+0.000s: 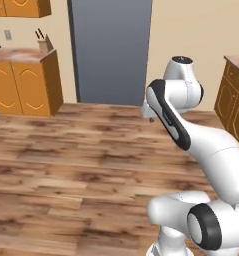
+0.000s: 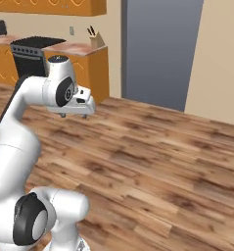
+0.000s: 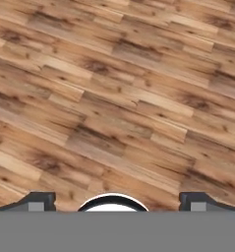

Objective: Navigate to the stand mixer.

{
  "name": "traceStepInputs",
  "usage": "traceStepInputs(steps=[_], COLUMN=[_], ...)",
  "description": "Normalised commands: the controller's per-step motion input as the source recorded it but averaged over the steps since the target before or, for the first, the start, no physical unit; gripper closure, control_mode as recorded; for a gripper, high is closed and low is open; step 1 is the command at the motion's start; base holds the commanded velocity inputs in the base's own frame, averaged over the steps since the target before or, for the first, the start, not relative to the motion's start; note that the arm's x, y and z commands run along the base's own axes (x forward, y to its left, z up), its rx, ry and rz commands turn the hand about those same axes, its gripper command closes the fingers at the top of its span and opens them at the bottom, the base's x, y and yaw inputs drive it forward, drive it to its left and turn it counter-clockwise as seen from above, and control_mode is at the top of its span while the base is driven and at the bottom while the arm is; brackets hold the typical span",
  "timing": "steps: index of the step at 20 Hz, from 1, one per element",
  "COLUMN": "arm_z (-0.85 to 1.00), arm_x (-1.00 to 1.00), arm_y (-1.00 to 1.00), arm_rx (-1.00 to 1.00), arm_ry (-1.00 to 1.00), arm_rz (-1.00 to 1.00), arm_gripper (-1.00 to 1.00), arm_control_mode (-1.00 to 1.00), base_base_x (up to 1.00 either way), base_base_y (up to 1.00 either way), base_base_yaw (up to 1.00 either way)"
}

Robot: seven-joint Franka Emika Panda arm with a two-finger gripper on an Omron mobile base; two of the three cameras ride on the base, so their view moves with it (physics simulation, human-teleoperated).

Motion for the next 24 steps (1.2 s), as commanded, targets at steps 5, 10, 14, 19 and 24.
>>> traceStepInputs(steps=[5, 10, 14, 19, 24], arm_z=[0.00, 0.00, 0.00, 0.00, 0.00], arm_x=[0.00, 0.00, 0.00, 0.00, 0.00], arm_y=[0.00, 0.00, 0.00, 0.00, 0.00], arm_rx=[0.00, 0.00, 0.00, 0.00, 0.00], arm_ry=[0.00, 0.00, 0.00, 0.00, 0.00], arm_rz=[0.00, 0.00, 0.00, 0.00, 0.00], arm_gripper=[-1.00, -1.00, -1.00, -1.00, -1.00], arm_control_mode=[1.00, 1.00, 1.00, 1.00, 1.00], base_base_x=[1.00, 1.00, 1.00, 1.00, 0.99], base_base_y=[0.00, 0.08, 0.45, 0.61, 0.64], base_base_yaw=[0.00, 0.00, 0.15, 0.41, 0.51])
